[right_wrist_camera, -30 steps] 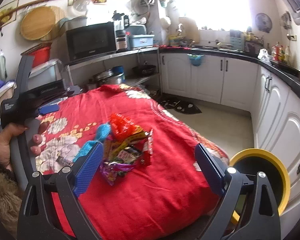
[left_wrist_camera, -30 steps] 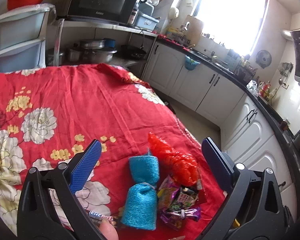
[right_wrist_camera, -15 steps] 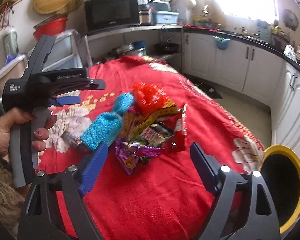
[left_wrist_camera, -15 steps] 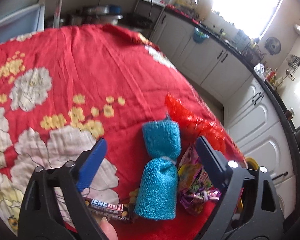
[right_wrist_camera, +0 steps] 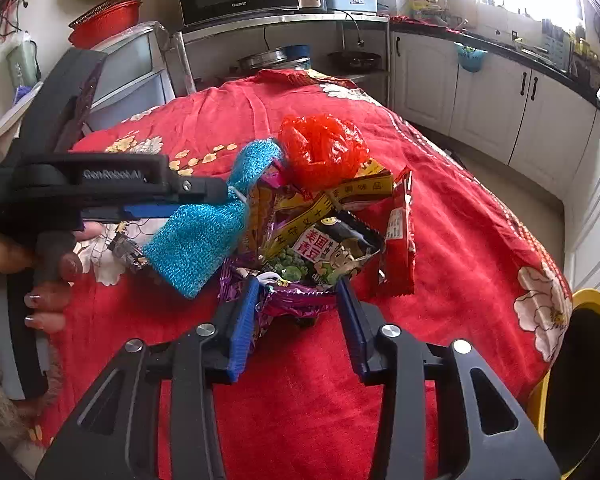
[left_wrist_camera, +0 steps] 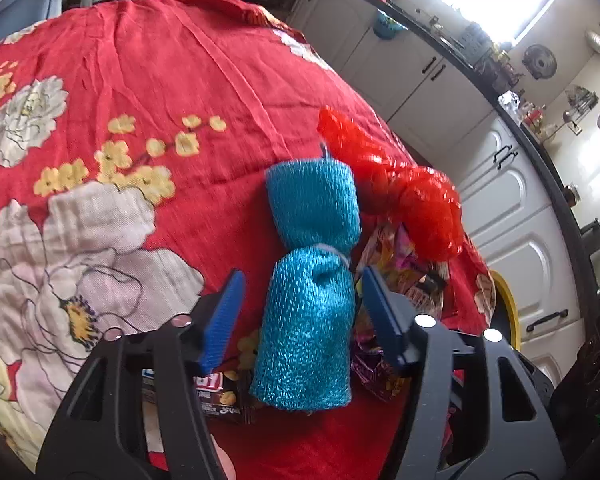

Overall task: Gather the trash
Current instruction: 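Grasp the blue mesh sponge with the left gripper while the right grasps a purple wrapper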

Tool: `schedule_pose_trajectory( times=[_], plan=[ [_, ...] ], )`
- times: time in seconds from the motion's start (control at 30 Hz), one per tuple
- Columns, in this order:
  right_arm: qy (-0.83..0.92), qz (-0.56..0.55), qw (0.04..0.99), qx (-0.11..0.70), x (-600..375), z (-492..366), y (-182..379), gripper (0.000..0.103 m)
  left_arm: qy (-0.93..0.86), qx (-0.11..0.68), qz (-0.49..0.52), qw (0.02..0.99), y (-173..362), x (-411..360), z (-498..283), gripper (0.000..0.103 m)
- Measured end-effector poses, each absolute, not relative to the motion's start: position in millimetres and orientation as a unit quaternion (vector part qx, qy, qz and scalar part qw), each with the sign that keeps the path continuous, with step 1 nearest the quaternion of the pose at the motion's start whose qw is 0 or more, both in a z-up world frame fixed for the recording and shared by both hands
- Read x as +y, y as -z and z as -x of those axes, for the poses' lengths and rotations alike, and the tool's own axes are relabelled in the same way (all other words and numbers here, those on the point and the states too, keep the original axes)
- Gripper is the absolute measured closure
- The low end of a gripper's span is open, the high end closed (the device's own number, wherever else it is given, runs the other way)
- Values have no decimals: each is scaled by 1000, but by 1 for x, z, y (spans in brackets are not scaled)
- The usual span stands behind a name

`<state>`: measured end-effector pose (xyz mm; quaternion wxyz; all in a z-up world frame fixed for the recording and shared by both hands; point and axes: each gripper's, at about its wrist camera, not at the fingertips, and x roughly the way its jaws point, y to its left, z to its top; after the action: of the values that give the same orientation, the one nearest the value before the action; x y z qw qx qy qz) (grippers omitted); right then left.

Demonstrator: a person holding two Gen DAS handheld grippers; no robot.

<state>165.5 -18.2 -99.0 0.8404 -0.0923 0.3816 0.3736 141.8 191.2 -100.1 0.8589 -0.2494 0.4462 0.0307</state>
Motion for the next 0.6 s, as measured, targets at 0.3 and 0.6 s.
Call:
schedule_pose_trajectory(
  times=[0.3,0.6],
  plan=[
    [-388,63,834,388,-33,-162,95,86,-23,459,229,858,106,182,-143,84],
    [-389,20,835,388,-56,-158,86,88,-20,447,216,868,94,177,-134,93]
  ],
)
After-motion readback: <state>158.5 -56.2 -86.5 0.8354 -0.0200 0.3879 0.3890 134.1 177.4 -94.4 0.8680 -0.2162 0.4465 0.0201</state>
